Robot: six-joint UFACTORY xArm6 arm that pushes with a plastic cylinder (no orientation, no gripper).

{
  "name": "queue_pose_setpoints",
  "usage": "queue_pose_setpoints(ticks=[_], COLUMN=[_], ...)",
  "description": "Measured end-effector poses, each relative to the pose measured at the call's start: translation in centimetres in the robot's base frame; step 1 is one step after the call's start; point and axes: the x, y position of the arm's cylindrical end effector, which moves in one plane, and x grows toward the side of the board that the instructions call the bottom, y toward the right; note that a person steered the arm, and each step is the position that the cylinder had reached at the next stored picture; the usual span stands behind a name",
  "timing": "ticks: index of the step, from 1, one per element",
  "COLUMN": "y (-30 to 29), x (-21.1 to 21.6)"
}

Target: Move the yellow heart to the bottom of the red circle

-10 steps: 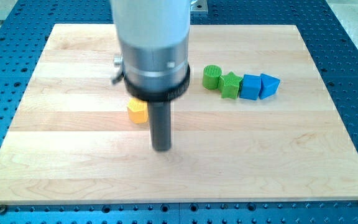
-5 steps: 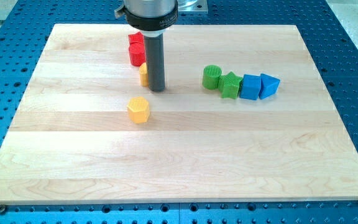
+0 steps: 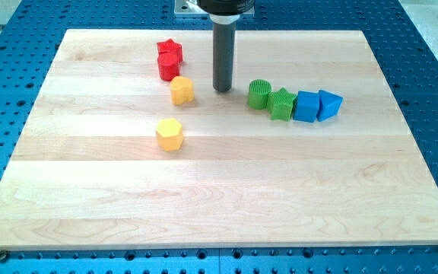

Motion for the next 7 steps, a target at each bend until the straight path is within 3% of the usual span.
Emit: queue_pose_setpoints(ticks=[3, 7], y=[0.6, -4.4], x=[1.2, 1.5])
